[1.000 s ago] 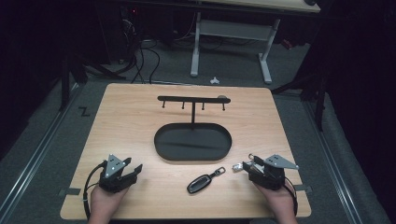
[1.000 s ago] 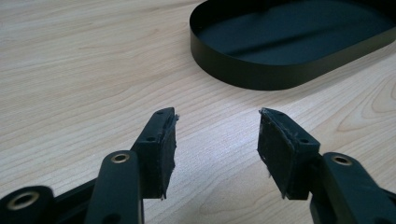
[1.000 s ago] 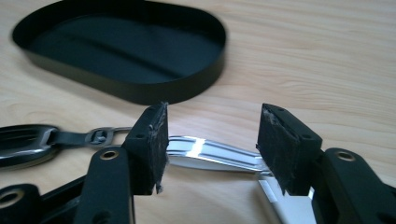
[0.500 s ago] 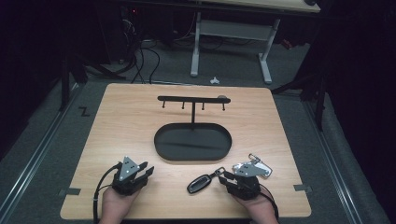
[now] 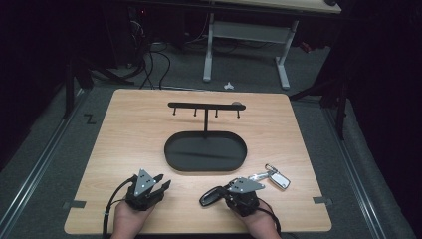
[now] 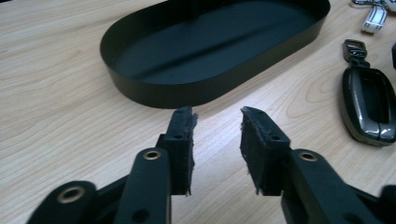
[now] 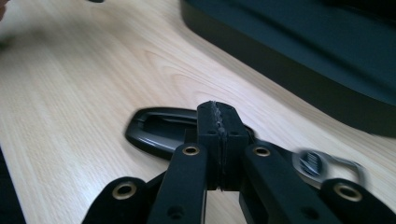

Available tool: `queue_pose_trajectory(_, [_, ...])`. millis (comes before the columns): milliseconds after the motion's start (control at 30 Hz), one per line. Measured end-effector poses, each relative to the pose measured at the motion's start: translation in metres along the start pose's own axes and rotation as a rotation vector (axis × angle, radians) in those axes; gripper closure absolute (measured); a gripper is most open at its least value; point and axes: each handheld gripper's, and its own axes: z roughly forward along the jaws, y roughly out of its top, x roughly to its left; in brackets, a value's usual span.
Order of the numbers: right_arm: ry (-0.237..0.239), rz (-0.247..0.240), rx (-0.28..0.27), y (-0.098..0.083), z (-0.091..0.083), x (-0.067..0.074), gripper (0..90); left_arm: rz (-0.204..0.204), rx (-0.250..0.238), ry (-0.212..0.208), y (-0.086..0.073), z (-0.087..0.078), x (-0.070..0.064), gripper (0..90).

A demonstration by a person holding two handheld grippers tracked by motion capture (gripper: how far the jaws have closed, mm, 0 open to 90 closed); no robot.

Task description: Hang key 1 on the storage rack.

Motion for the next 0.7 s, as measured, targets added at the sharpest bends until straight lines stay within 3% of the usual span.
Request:
queue_pose_trajectory(200, [0.037,-0.045,0.046,0.003,0.016,0.016,90.0,-0.003,-0.011,0.038,-0.003,-0.003,0.008,50.4])
queue_pose_trajectory(300, [0.042,-0.05,0.052,0.002,0.017,0.017,90.0,-0.022,-0.023,0.048,-0.005,-0.005,0.014,47.1])
queue_pose_trajectory(500, [0.056,-0.033,0.073,-0.006,0.009,0.015,90.0,-0.054,-0.036,0.052,-0.008,-0.009,0.022,44.7])
queue_pose_trajectory(700, [0.025,-0.03,0.08,-0.018,-0.01,0.009,90.0,-0.055,-0.06,0.04,-0.003,-0.006,0.024,44.0])
